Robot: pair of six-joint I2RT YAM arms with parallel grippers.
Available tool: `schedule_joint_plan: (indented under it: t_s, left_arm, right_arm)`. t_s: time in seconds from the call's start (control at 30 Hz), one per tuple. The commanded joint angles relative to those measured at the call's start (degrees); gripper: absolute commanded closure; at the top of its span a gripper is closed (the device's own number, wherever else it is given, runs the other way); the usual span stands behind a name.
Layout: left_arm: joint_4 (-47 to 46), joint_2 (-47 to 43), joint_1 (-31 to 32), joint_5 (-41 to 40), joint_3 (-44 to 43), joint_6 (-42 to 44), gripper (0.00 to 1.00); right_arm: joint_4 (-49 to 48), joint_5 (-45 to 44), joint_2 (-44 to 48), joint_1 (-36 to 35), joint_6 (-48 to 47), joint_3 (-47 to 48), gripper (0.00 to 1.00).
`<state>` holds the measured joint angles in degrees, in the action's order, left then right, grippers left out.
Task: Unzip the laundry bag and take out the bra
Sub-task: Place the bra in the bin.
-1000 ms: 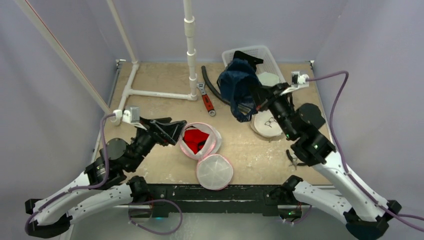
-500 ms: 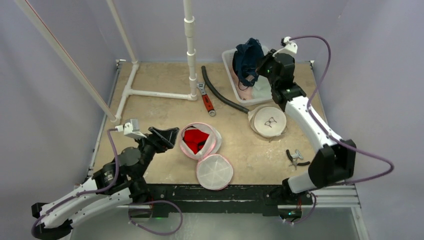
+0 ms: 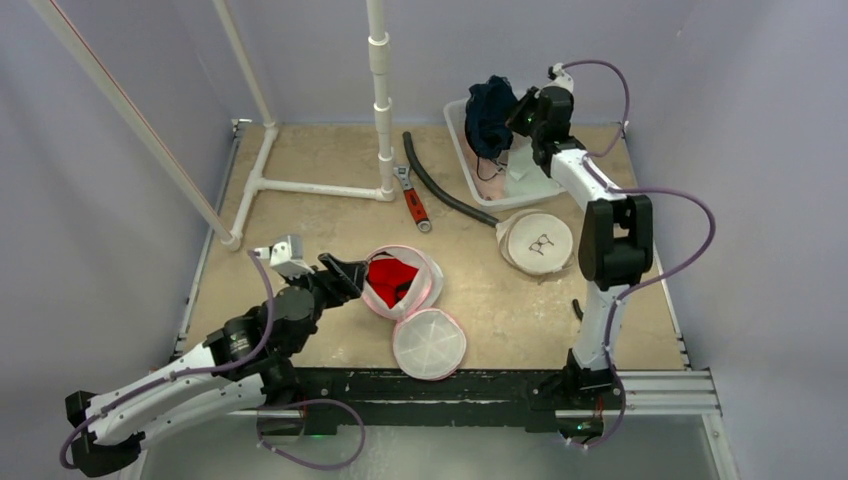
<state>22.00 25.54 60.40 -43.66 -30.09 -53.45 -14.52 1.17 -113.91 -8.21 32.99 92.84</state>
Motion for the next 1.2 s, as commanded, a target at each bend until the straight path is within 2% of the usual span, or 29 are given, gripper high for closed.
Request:
schedule_joint_plan:
  t_s: [0.0,0.17,0.5,0.57,0.6,0.67,0.77,0.87,1.03,1.17]
  left_arm:
    - [-0.58,2.28,-0.16,0.33,0.3,-0.5,0.29]
    - [0.12,3.72,-0.12,-0.09,0.53,-0.26,0.29]
    - [1.66,4.23,-0.2,-1.02,1.66,-1.9,0.29]
    - [1.64,4.53,-0.17,-0.68,1.59,-1.88,0.29]
    - [1.64,4.78,-0.12,-0.51,1.54,-1.86,0.29]
    - [1.78,5.15,-0.14,-0.35,1.33,-1.88,0.29]
    - [1.88,5.65,-0.15,0.01,1.01,-1.86,0.29]
    - [1.31,5.7,-0.11,0.38,0.86,-1.82,0.29]
    - [0.6,5.67,-0.11,1.26,0.97,-1.8,0.29]
    - [0.21,5.95,-0.15,1.74,1.0,-1.8,0.29]
  right_arm:
    - [-4.43,3.68,-4.85,1.23,2.11,7.3,1.0]
    - [-2.49,3.15,-12.03,1.83,3.13,13.85,1.0]
    - [10.03,-1.44,-20.43,1.84,2.87,24.89,0.99]
    - [10.04,-2.68,-19.95,1.85,2.96,24.43,0.85]
    - [10.09,-3.15,-19.61,1.88,2.91,24.24,0.73]
    - [10.91,-4.17,-18.92,1.88,2.56,24.56,0.56]
    - [11.34,-8.1,-16.57,1.87,1.23,24.09,0.43]
    - [10.81,-10.36,-13.44,1.87,-0.46,22.24,0.38]
    - [8.05,-13.11,-6.85,1.73,-3.64,17.56,0.37]
    - [1.2,-11.25,-1.19,0.98,-4.37,10.71,0.38]
